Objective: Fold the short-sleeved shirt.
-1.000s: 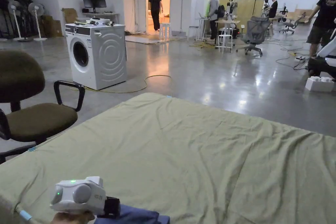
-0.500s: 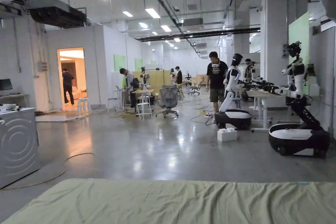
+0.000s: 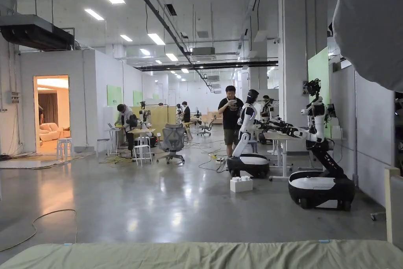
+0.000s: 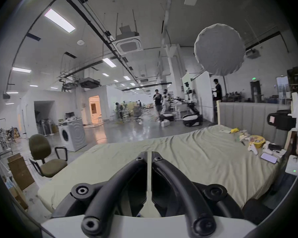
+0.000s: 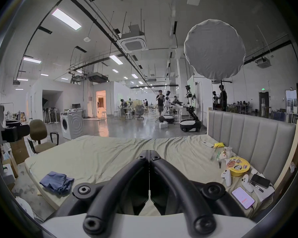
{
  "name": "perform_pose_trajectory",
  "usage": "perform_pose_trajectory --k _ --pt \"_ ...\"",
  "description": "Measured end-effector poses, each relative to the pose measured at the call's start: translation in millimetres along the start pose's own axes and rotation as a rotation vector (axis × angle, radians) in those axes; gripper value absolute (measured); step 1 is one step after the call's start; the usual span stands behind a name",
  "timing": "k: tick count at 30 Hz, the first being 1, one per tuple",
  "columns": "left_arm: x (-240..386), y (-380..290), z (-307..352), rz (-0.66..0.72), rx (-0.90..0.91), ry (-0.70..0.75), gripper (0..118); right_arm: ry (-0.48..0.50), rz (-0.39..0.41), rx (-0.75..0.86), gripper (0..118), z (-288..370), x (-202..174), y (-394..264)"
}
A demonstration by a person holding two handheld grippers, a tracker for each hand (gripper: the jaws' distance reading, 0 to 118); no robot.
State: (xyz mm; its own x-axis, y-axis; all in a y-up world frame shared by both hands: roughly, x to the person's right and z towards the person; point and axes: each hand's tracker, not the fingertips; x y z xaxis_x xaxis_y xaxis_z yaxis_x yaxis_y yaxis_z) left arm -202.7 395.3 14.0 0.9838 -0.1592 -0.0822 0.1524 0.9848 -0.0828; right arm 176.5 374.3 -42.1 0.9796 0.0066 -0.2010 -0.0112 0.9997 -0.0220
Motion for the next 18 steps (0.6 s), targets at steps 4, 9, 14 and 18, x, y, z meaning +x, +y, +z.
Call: perform_pose_trajectory --k 4,9,14,18 --pt "-3.6 1.5 1.6 0.061 0.036 -0.007 4 0.014 0.084 0.062 0 5.8 -9.5 0.1" --pt "-3.5 2.3 3.1 0.083 0.036 -0.032 4 0.014 0.066 0.028 0 2.0 -15.1 -0.1" --pt "3.3 -1.0 2.9 0.050 0.019 -0.035 4 0.014 0.035 0.015 0 -3.0 -17.9 -2.2" --pt "2.2 -2.0 3.2 0.074 0.031 -0.052 4 0.028 0.030 0.006 0 -3.2 -18.0 -4.2"
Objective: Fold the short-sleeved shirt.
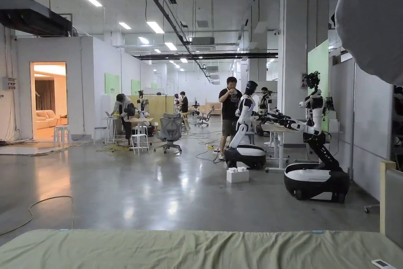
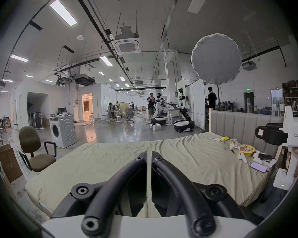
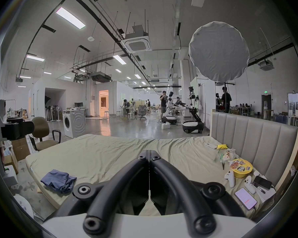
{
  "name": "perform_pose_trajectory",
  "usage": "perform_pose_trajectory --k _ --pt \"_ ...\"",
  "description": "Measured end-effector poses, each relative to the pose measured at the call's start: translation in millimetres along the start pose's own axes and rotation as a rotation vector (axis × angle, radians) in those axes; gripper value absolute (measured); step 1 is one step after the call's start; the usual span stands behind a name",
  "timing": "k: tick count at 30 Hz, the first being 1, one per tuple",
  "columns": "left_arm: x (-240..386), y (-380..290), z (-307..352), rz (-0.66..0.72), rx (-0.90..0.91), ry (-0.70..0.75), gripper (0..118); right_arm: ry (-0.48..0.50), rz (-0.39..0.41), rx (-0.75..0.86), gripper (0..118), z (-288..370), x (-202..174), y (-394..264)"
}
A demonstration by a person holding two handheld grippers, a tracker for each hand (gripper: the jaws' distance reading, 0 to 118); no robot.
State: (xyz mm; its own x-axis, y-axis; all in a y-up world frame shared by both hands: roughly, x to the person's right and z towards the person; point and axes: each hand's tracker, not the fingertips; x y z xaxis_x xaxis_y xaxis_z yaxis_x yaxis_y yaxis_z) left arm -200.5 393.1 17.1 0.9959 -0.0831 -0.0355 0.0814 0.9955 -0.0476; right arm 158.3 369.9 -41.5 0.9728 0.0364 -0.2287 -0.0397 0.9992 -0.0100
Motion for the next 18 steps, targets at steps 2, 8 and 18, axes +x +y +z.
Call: perform_pose_trajectory --k 2,8,18 --pt "-0.1 0.4 -0.3 0.006 0.005 0.005 4 0.006 -0.001 -0.001 0 0.5 -0.6 0.2" --pt "-0.7 1.5 -0.6 0.020 0.008 -0.002 4 0.016 -0.010 -0.001 1 1.4 -1.1 0.0" --pt "1.4 3.2 -1.3 0.017 0.014 -0.009 4 0.028 -0.026 -0.020 1 -0.7 -1.1 -1.9"
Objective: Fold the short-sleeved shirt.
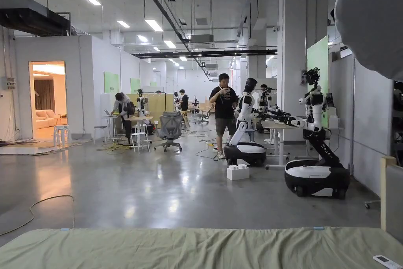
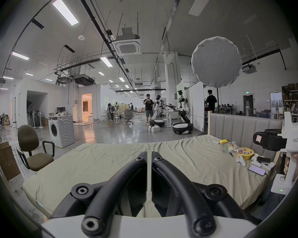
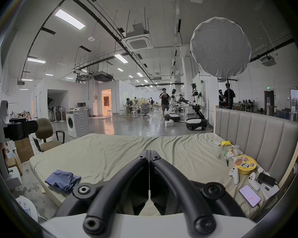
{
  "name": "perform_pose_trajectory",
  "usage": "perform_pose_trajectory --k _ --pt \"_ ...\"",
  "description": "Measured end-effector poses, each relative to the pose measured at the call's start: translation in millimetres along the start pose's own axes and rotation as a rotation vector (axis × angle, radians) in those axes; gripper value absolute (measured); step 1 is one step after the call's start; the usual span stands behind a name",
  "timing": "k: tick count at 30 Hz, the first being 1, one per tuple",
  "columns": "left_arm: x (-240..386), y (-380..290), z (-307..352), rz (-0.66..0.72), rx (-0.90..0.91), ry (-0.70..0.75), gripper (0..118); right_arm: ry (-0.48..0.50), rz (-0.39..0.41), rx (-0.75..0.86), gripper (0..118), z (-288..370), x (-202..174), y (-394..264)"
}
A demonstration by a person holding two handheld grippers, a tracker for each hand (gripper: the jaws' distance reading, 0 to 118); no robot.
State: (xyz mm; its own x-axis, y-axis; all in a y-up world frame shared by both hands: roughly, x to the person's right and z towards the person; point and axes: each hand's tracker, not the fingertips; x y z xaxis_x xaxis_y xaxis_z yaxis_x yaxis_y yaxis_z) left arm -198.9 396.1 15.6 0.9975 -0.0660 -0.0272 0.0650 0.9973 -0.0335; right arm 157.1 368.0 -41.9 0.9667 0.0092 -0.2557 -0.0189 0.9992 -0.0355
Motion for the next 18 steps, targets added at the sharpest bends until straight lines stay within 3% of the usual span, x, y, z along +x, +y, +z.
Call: perform_pose_trajectory --k 5,8,10,14,16,18 --pt "1.2 1.3 -0.3 0.004 0.025 -0.009 5 0.000 -0.025 -0.001 1 0.1 3.0 0.4" --pt "-0.1 1.9 0.4 0.023 0.031 -0.005 17 0.002 -0.040 0.008 5 1.4 4.7 2.9" --pt "-1.4 3.7 -1.1 0.025 0.025 0.002 31 0.002 -0.044 0.011 21 1.6 4.9 4.4" --pt "-2.5 9.5 1.0 0.029 0.014 0.038 86 0.004 -0.048 0.016 89 0.1 5.3 4.5" --pt "-4.0 10.8 2.4 0.033 0.035 0.043 90 -0.010 -0.048 0.017 93 -1.1 3.9 3.8" --pt "-5.3 12.1 3.8 0.044 0.047 0.039 103 -0.012 -0.051 0.022 103 -0.6 3.6 3.9"
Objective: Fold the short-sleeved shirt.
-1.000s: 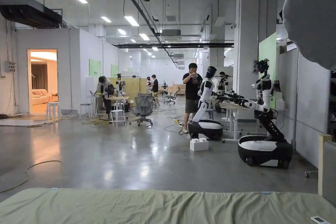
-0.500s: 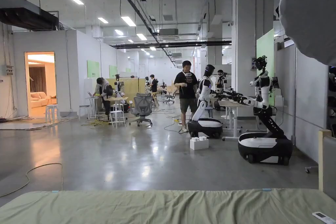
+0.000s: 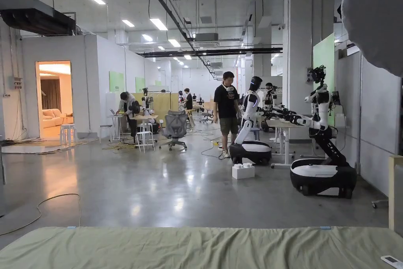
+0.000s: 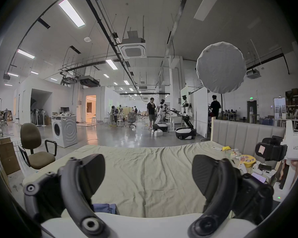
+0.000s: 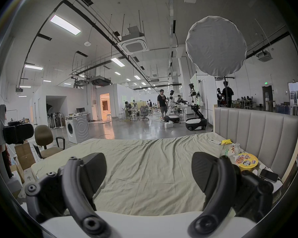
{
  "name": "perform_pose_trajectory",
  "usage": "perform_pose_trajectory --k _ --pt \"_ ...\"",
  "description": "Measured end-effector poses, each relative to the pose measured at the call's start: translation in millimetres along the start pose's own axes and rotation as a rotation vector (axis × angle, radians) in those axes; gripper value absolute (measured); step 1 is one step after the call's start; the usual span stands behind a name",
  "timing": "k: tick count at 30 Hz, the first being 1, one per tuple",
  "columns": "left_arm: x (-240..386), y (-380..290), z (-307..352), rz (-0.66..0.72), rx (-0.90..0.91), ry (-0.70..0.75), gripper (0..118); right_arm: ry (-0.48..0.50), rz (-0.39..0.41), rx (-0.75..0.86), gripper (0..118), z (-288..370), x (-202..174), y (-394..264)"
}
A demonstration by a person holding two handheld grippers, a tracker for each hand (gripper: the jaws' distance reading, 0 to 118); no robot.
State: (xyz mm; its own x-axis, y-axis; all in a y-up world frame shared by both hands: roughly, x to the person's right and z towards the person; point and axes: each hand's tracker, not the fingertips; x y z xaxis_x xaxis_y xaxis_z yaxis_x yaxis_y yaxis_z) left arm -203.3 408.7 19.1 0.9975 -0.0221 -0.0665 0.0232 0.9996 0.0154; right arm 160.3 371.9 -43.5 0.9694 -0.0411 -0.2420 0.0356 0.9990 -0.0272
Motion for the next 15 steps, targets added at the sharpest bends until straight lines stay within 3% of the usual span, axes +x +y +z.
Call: perform_pose_trajectory --k 3,5,8,15 --pt "-0.4 0.0 0.3 0.013 0.013 -0.015 114 0.022 0.000 0.002 108 0.6 0.1 0.8" --pt "0.9 -0.3 -0.1 0.012 0.016 -0.011 118 0.026 0.015 -0.006 117 -0.5 -2.2 1.4" --pt "4.3 -1.0 0.3 -0.010 0.021 -0.010 118 0.032 0.076 0.041 118 1.9 -6.4 3.0" --pt "4.3 0.1 2.7 -0.023 0.038 -0.003 118 0.026 0.063 0.026 118 2.7 -5.7 4.3"
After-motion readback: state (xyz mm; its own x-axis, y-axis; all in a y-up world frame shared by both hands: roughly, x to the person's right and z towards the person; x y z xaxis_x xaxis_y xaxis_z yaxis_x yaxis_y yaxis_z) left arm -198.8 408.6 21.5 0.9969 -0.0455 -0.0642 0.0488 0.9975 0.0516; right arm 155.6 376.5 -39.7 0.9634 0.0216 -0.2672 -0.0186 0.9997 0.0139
